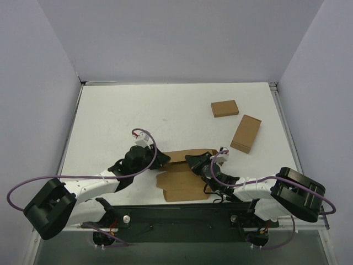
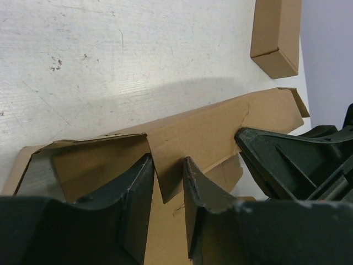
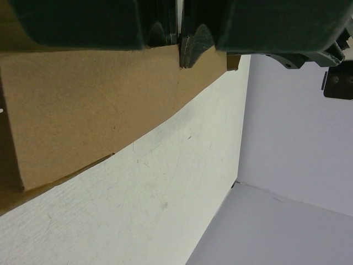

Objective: Fold the paper box

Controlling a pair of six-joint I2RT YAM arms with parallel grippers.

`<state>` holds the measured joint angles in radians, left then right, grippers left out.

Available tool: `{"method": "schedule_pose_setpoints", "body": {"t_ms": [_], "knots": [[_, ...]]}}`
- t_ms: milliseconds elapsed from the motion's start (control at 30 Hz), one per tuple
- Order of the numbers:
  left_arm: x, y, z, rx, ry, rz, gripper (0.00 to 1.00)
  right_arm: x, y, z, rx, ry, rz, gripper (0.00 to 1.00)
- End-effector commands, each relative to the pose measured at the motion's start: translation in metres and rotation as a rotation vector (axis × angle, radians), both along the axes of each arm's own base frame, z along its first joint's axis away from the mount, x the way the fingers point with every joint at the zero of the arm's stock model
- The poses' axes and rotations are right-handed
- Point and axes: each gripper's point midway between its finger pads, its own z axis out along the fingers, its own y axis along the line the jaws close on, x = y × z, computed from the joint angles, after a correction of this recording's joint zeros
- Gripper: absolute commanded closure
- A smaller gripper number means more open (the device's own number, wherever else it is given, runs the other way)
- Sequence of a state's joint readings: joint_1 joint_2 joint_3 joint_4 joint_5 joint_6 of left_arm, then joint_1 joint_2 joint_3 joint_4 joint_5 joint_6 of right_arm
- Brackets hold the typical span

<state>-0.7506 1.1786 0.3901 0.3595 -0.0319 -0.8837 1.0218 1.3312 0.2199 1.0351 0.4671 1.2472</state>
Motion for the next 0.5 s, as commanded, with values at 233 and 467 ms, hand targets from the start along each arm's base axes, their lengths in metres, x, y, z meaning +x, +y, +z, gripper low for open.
{"method": "schedule_pose_setpoints", "body": {"t_ms": [233,467], "knots": [[0.000,-0.017,0.029,-0.169,-0.057,-0.088,0.71,-0.010,0.003,-0.011,-0.055,0.007,0.057,1.00],[0.004,0.015,0.022,-0.026,-0.063,-0.032,0.39,-0.009,0.001,-0.009,-0.055,0.004,0.049,1.00]]}}
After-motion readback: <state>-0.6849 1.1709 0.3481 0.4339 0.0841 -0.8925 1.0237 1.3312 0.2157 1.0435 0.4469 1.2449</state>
